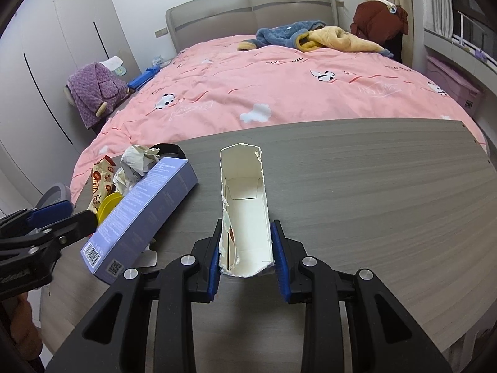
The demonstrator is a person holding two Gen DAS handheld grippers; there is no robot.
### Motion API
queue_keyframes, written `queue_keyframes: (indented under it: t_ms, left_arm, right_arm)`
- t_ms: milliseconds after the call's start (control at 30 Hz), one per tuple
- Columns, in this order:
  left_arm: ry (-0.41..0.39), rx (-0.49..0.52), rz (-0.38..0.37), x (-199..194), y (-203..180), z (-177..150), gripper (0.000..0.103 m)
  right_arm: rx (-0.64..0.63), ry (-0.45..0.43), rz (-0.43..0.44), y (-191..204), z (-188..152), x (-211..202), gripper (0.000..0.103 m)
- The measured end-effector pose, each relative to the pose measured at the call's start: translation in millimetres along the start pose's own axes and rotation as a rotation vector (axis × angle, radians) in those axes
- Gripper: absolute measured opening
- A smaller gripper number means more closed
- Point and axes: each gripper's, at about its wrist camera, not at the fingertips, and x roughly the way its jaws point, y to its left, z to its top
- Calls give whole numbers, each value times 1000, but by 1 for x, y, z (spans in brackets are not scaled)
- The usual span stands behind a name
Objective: Collect trash
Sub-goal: 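Grasp the lavender box with the left tool while the right tool holds the carton, then carry the box and carton over the basket and open both tools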
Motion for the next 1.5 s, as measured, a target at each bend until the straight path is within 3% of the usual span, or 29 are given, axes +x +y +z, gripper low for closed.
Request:
queue_keyframes:
  t_ms: [333, 567, 800, 1167, 1500]
  left_arm:
    - [84, 26, 13, 37, -15, 8, 70]
    - [91, 36, 11, 44, -20, 10, 69]
    - [110, 56, -2, 49, -27, 8, 44]
    - [79, 34, -32, 33, -26, 3, 43]
    - [-5, 22, -60, -8, -24, 1, 43]
  right_arm:
    - [40, -11, 48, -15, -1, -2, 29]
    - [60, -14, 55, -24, -3, -2, 29]
    - [69, -23, 57, -27, -3, -4, 29]
    - [70, -32, 56, -27, -2, -8, 29]
    - [55, -60, 52, -20, -3, -25, 29]
